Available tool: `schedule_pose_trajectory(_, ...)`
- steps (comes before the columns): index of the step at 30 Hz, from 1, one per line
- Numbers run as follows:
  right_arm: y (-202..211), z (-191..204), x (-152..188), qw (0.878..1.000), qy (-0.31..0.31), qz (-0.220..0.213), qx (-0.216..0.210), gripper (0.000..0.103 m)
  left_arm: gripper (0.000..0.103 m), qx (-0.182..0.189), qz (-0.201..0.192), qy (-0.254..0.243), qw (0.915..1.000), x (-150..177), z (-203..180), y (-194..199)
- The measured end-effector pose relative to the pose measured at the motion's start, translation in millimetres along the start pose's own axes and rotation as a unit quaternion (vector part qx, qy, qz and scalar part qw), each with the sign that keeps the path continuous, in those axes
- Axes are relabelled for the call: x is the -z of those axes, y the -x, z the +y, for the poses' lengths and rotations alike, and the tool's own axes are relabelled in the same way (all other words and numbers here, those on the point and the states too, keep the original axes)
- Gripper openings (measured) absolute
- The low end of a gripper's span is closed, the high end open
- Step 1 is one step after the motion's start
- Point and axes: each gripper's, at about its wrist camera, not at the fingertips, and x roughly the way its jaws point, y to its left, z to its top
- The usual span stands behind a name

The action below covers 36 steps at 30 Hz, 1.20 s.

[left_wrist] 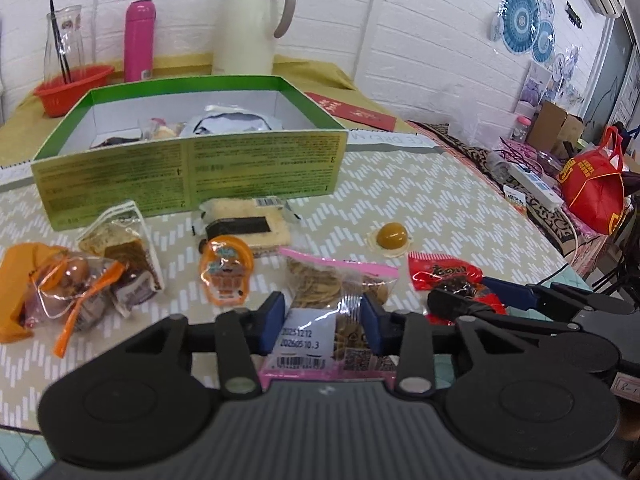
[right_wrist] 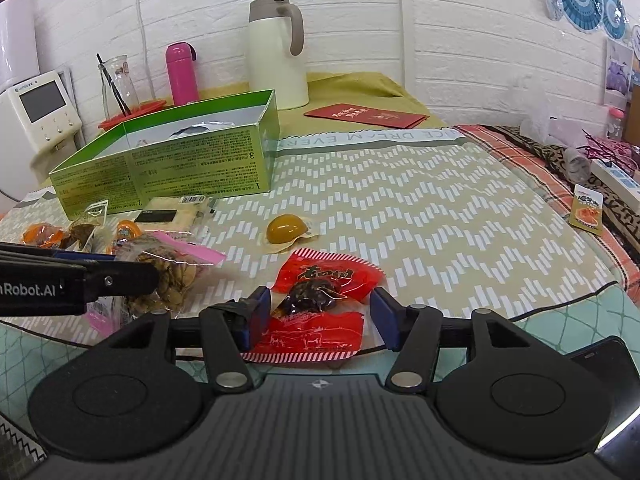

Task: Organize snacks
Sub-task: 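Lift the pink-strip bag and red sausage pack and carry them over the box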

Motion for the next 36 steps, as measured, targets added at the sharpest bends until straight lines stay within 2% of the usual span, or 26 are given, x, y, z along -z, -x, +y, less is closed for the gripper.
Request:
schedule_pose_trajectory(1, 1, 2, 1, 1.0, 0.005, 0.0, 0.0, 0.09, 0.047, 0.0, 0.0, -0.002, 1.0, 1, -1, 0)
schedule_pose_trajectory(2, 1, 3, 1, 1.0, 0.01, 0.0, -0.003, 0.086, 0.05, 0.003, 0.0, -0.004, 1.0, 1, -1, 0)
schedule_pose_trajectory(3, 1, 3, 1, 1.0, 0.011, 0.0, -0.004, 0.086, 0.053, 0.006, 0.001, -0.007, 1.0, 2, -2, -2)
schedule_pose_trajectory(5, 0, 2, 0, 1.0, 0.01, 0.0, -0.006, 0.085, 0.053, 0.005, 0.009, -0.01, 0.9999, 3, -3, -9)
schedule_pose_trajectory(8, 1, 1, 0, 1.0, 0.004, -0.002, -0.006, 0.079, 0.051, 0.007, 0.016, -0.002, 0.9998, 6, 0, -15)
schedule_pose_trajectory(10, 6, -2, 0, 1.0, -0.008, -0.007, -0.014, 0.063, 0.045, 0.007, 0.017, -0.005, 0.9998, 7, 0, -13)
schedule_pose_trajectory(13, 11, 0, 1, 1.0, -0.009, -0.01, -0.024, 0.062, 0.04, 0.01, 0.015, 0.001, 0.9998, 8, 1, -9)
schedule_pose_trajectory(19, 29, 16, -4, 0.998, 0.012, -0.038, -0.041, 0.058, 0.036, 0.019, 0.001, 0.02, 0.9996, 8, 9, 10)
schedule_pose_trajectory(20, 32, 18, -8, 0.998, 0.013, -0.043, -0.046, 0.04, 0.035, 0.02, -0.006, 0.022, 0.9995, 6, 10, 15)
schedule_pose_trajectory(21, 35, 19, -11, 0.997, 0.012, -0.05, -0.054, 0.03, 0.035, 0.021, -0.011, 0.025, 0.9994, 4, 12, 20)
schedule_pose_trajectory(22, 38, 20, -15, 0.996, 0.011, -0.056, -0.066, 0.007, 0.035, 0.023, -0.018, 0.026, 0.9992, 0, 14, 25)
schedule_pose_trajectory(23, 40, 22, -19, 0.996, 0.01, -0.061, -0.069, 0.002, 0.035, 0.023, -0.026, 0.026, 0.9991, -3, 15, 31)
schedule_pose_trajectory(28, 45, 35, -38, 0.993, 0.033, -0.084, -0.08, 0.0, 0.034, 0.003, -0.065, 0.02, 0.9977, -23, 28, 55)
schedule_pose_trajectory(36, 44, 52, -75, 0.986, 0.06, -0.113, -0.102, 0.0, 0.034, -0.009, -0.096, 0.029, 0.9949, -57, 58, 76)
